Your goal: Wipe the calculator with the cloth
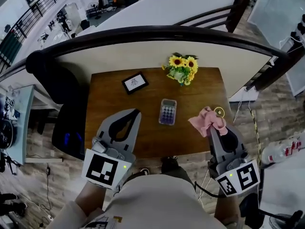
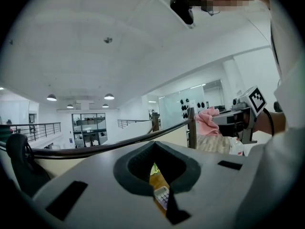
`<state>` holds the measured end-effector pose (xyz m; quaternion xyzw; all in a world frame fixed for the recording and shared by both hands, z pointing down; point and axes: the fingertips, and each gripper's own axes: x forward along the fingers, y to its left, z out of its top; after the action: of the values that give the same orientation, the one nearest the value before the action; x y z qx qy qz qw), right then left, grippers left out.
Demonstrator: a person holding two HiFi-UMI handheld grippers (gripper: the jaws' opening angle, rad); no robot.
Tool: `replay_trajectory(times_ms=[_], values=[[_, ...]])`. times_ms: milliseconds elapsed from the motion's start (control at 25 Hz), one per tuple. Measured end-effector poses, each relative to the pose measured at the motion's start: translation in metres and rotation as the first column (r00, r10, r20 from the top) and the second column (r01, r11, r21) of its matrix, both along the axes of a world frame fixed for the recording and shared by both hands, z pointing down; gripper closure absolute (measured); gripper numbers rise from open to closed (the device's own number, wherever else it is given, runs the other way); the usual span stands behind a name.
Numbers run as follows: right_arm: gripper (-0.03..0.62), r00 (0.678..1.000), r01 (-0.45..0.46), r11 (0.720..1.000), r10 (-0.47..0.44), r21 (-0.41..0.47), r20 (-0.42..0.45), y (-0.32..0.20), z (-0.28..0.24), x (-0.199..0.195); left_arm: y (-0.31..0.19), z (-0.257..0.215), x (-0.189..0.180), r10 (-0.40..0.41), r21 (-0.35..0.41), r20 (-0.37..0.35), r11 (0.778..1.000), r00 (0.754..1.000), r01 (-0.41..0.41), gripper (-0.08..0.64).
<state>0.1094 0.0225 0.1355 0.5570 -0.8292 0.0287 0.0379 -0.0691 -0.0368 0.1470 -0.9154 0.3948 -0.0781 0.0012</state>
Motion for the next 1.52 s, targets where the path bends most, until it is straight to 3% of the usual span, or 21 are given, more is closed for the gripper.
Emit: replay_trajectory(times_ms=[440,840,1080,1520], values=[[0.537,0.981,0.192,0.980,-0.191,-0.051,0.013,-0.098,0.021,0.069,-0.063,0.013,0.069,-0.173,-0.036,0.047,0.984,0.984,0.175,0.557],[0.537,0.937,0.350,0.932,-0.350,-0.095,0.017,-0.150,0.048,0.066,-0.081,0.037,0.067,-0.324,-0.080,0.082,0.941,0.943,0.330,0.557],[0.537,0.932,0.361,0.924,-0.361,-0.130,0.020,-0.159,0.063,0.054,-0.087,0.048,0.057,-0.331,-0.104,0.097,0.935,0.939,0.340,0.558],[0.537,0.964,0.262,0.939,-0.263,-0.223,0.028,-0.171,0.106,0.054,-0.101,0.082,0.049,-0.243,-0.162,0.130,0.951,0.961,0.262,0.557]])
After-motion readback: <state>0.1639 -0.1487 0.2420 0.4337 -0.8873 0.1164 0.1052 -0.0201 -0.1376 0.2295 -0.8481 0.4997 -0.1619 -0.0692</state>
